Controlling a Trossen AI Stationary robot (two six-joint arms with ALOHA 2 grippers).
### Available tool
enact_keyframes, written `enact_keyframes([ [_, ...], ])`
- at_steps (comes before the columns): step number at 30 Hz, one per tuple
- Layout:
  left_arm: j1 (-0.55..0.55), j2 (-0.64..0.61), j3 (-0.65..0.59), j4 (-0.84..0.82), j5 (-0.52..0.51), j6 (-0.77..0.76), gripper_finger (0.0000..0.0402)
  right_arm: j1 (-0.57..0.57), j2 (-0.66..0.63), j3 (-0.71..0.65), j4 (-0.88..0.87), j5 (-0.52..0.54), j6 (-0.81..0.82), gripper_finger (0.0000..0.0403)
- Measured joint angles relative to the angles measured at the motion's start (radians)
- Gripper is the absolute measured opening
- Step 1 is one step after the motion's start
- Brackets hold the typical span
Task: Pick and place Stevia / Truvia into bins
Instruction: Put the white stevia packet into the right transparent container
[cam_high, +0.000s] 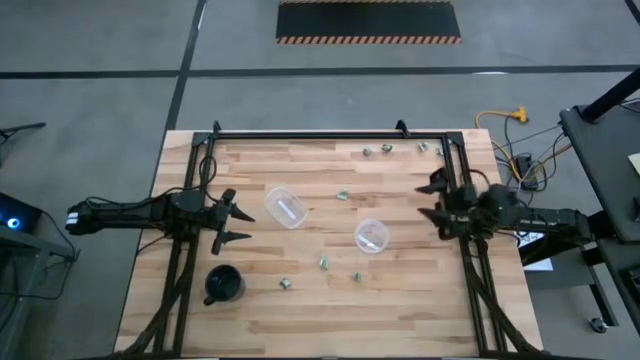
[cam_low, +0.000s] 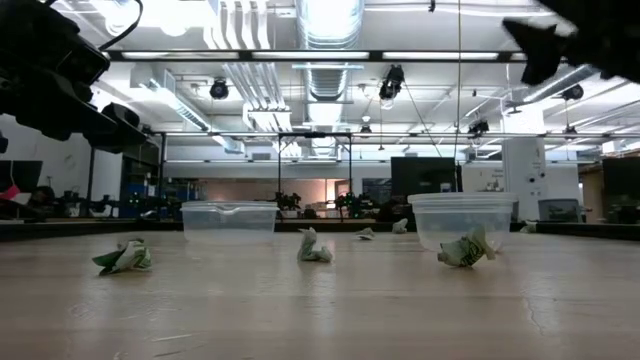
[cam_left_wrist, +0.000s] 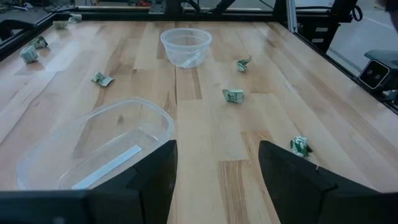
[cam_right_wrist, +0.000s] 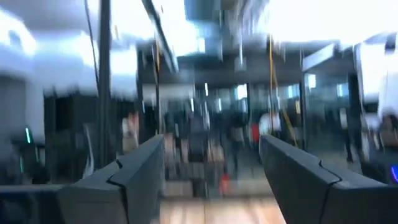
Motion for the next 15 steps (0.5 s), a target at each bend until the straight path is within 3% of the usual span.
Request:
enact_keyframes([
  [6, 0.0, 0.0, 0.0, 0.0, 0.0, 0.0, 0.0209, 0.0, 0.001, 0.0, 0.342, -0.001, -0.063, 0.0251],
  [10, 0.0, 0.0, 0.0, 0.0, 0.0, 0.0, 0.0209, 0.0, 0.001, 0.0, 0.48, -0.026, -0.119, 0.025],
  [15, 0.0, 0.0, 0.0, 0.0, 0.0, 0.0, 0.0209, 0.0, 0.006, 0.017, 0.596, -0.012, -0.02, 0.0244],
])
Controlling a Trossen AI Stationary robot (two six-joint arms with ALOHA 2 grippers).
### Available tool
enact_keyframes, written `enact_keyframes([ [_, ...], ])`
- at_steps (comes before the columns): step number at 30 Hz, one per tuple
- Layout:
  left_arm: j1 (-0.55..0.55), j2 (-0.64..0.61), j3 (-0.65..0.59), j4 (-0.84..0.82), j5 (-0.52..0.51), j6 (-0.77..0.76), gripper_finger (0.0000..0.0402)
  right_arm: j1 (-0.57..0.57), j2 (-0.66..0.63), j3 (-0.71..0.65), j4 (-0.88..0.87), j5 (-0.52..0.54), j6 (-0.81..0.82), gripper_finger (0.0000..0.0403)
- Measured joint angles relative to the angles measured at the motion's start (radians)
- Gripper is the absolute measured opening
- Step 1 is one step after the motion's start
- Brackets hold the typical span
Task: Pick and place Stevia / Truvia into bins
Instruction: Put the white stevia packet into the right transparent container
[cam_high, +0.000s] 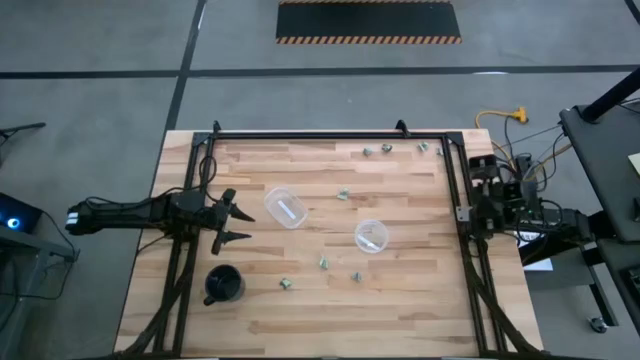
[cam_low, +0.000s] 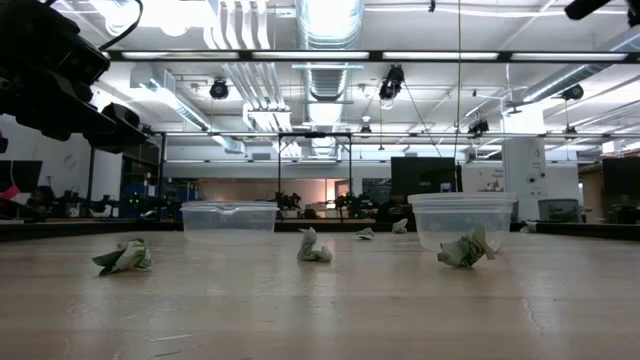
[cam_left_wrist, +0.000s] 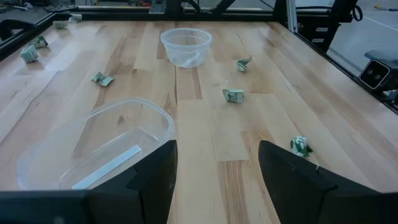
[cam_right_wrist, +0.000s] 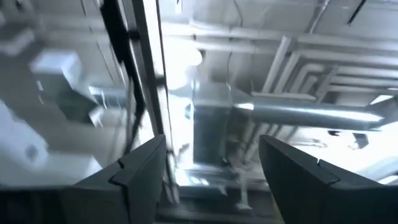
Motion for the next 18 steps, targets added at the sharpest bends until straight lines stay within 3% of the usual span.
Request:
enact_keyframes([
  [5, 0.0, 0.0, 0.0, 0.0, 0.0, 0.0, 0.0209, 0.0, 0.024, 0.048, -0.01, -0.001, 0.142, 0.0245],
  [8, 0.0, 0.0, 0.0, 0.001, 0.0, 0.0, 0.0209, 0.0, 0.083, 0.073, -0.013, -0.06, 0.177, 0.0244],
  [18, 0.0, 0.0, 0.0, 0.0, 0.0, 0.0, 0.0209, 0.0, 0.428, 0.264, -0.036, -0.406, 0.186, 0.0242],
])
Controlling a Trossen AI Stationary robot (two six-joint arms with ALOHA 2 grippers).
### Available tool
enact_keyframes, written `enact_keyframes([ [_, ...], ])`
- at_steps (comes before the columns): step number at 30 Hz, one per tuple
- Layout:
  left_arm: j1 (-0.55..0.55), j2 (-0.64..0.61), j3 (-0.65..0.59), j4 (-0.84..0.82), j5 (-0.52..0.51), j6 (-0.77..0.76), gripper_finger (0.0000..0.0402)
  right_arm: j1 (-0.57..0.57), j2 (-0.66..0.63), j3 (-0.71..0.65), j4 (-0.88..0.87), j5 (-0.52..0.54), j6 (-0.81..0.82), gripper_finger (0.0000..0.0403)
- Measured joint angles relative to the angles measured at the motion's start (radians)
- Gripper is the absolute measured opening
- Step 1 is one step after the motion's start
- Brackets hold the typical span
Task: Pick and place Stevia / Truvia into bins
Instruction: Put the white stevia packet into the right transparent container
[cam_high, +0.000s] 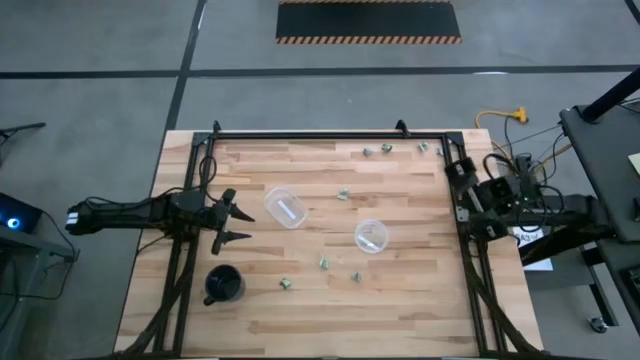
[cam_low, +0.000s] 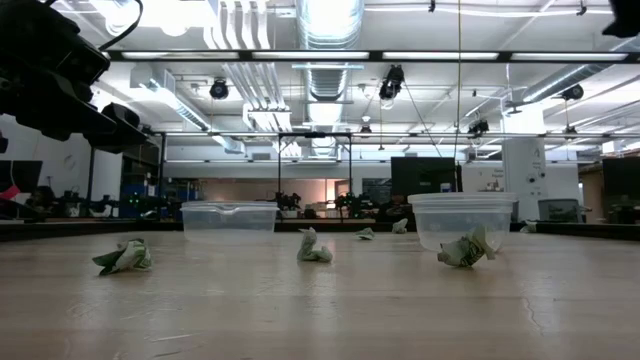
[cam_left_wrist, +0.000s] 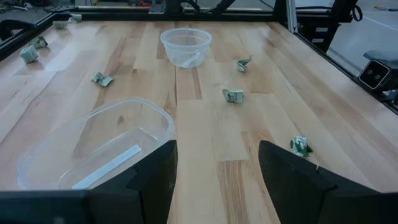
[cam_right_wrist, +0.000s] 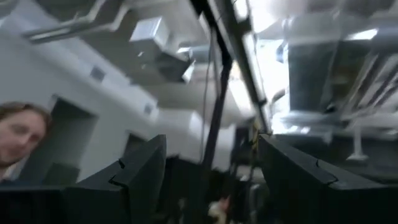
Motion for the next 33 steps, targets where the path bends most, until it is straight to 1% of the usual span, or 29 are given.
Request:
enact_keyframes([
  [4, 0.0, 0.0, 0.0, 0.0, 0.0, 0.0, 0.0209, 0.006, 0.133, 0.07, -0.048, -0.059, -0.002, 0.0242],
  [11, 0.0, 0.0, 0.0, 0.0, 0.0, 0.0, 0.0209, 0.065, 0.319, 0.209, -0.229, -0.064, -0.026, 0.0242],
  [16, 0.0, 0.0, 0.0, 0.0, 0.0, 0.0, 0.0209, 0.151, 0.39, 0.325, -0.426, -0.077, -0.148, 0.0242],
  [20, 0.0, 0.0, 0.0, 0.0, 0.0, 0.0, 0.0209, 0.233, 0.429, 0.415, -0.663, -0.073, -0.287, 0.0242],
  [22, 0.0, 0.0, 0.0, 0.0, 0.0, 0.0, 0.0209, 0.272, 0.448, 0.457, -0.797, -0.032, -0.349, 0.0242],
  [24, 0.0, 0.0, 0.0, 0.0, 0.0, 0.0, 0.0209, 0.307, 0.475, 0.496, -0.911, 0.035, -0.409, 0.0242],
  [28, 0.0, 0.0, 0.0, 0.0, 0.0, 0.0, 0.0209, 0.36, 0.538, 0.554, -1.055, 0.161, -0.507, 0.0242],
  [30, 0.0, 0.0, 0.0, 0.001, 0.0, 0.0, 0.0209, 0.367, 0.572, 0.587, -1.097, 0.187, -0.517, 0.0242],
  [33, 0.0, 0.0, 0.0, 0.0, 0.0, 0.0, 0.0209, 0.366, 0.624, 0.654, -1.163, 0.19, -0.483, 0.0242],
])
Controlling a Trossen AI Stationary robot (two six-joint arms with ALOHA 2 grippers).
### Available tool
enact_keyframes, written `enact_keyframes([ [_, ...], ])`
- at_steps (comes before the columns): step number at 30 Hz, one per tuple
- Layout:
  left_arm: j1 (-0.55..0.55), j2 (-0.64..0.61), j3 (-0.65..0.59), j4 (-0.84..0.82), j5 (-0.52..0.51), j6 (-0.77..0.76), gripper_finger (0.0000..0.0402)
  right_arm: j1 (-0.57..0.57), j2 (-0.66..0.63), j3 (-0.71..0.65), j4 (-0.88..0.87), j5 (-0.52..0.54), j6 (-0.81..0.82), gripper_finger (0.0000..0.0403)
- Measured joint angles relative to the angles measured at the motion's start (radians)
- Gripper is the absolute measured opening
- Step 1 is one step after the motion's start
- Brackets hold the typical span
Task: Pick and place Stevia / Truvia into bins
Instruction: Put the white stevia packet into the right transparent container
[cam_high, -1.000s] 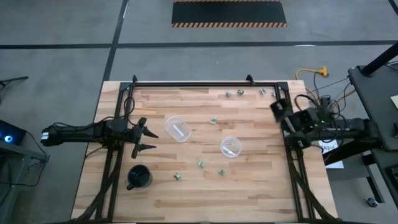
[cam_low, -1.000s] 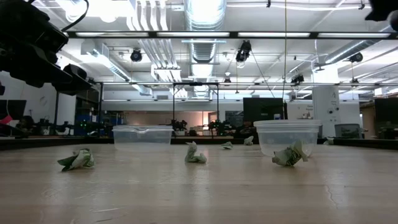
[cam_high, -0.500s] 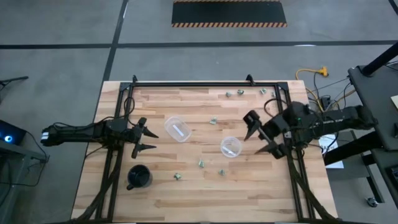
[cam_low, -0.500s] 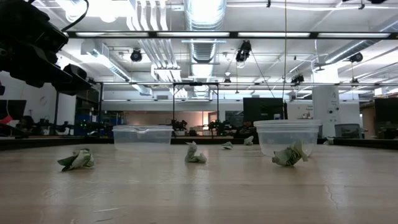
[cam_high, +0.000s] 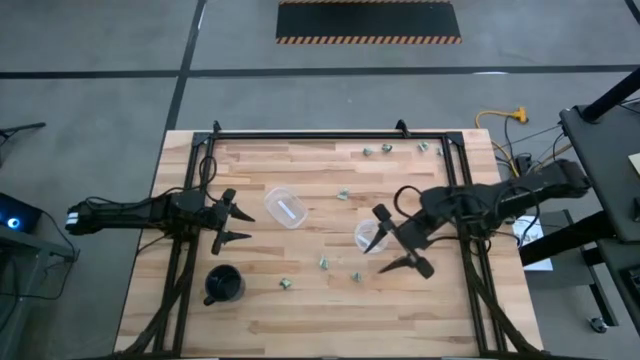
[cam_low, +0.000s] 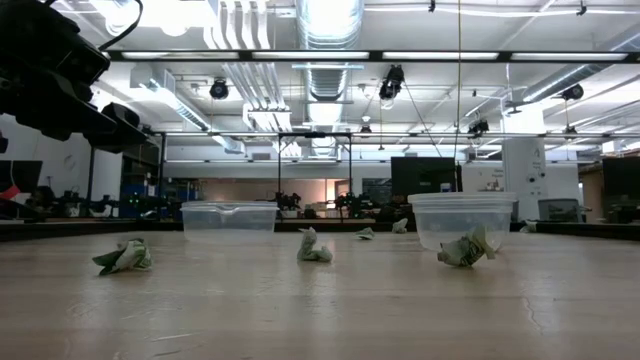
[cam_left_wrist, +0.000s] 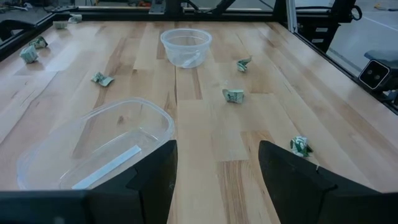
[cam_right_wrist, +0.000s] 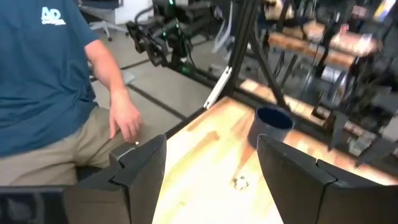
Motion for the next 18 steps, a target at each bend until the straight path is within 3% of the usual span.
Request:
enact_keyframes([
  [8, 0.0, 0.0, 0.0, 0.0, 0.0, 0.0, 0.0209, 0.0, 0.154, 0.278, -0.387, 0.007, 0.018, 0.0242],
  [12, 0.0, 0.0, 0.0, 0.0, 0.0, 0.0, 0.0209, 0.0, 0.243, 0.414, -0.566, 0.062, 0.028, 0.0242],
  [18, 0.0, 0.0, 0.0, -0.002, 0.0, 0.0, 0.0209, 0.0, 0.371, 0.55, -0.732, 0.106, 0.036, 0.0242],
])
